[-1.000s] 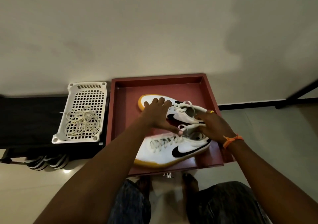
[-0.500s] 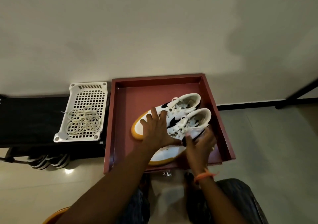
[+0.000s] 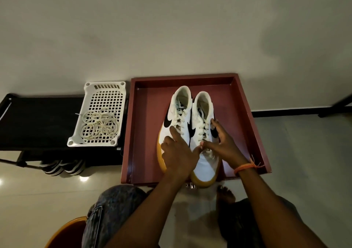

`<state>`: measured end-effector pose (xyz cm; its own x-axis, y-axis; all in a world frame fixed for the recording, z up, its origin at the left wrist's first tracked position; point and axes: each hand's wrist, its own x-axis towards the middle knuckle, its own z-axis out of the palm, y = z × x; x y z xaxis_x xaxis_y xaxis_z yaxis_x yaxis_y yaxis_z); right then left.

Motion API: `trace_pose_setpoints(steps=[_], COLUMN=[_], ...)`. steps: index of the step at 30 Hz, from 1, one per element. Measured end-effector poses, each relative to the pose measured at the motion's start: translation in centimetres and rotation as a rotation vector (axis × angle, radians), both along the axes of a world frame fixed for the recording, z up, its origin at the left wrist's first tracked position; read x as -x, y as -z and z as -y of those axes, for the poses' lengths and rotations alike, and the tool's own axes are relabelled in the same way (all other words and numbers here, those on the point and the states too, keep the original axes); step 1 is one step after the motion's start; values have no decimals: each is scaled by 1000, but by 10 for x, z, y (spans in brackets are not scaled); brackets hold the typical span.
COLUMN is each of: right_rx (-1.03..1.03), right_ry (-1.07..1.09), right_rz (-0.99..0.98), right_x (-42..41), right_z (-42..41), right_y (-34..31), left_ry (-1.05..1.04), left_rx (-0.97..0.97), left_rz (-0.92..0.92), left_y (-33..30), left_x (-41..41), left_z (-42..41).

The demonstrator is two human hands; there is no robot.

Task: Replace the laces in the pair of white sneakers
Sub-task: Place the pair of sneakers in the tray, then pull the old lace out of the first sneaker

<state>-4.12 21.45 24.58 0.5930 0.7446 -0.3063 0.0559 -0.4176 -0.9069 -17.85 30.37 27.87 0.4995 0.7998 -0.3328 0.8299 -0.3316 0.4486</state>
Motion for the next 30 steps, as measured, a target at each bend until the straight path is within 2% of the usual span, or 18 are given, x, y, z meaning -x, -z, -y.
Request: trace_pose_setpoints(steps=[7,8,10,12,13,15,18,19,25,27,30], right_rx=[25,1,-49,-98,-125,-119,-63,-76,-142,-145,-237], right_ry=[-41,-29,25,110,136,102,40,47,218,277,492], right_rz=[34,43,67,56,78,211,488,536,745,599,-21], right_x=[-6,-6,-5,-8,-11,-16,-20,-21,-12,-10,-16], right_z=[2,1,-5,-17,-22,-28,-28,-26,-21,-24,-30], right_y=[-2,-4,-6,-5,-3,-2,0,1,8,10,7], left_ry=[16,27,29,85,145,239,150,137,215,220,255], left_rx=[178,134,-100,-313,-346,-271,-50,-29,-149,-178,-208], left_rz=[83,67,75,199,276,362,423,430,421,392,329], left_y=[-2,-3,-7,-13,-16,-13,-1,3,12,9,6], left_x=[0,0,-4,-19,-27,-41,-45,-45,-50,-52,-52], left_z=[-28,-30,-31,-29,-28,-27,-29,-29,-40,-40,-42])
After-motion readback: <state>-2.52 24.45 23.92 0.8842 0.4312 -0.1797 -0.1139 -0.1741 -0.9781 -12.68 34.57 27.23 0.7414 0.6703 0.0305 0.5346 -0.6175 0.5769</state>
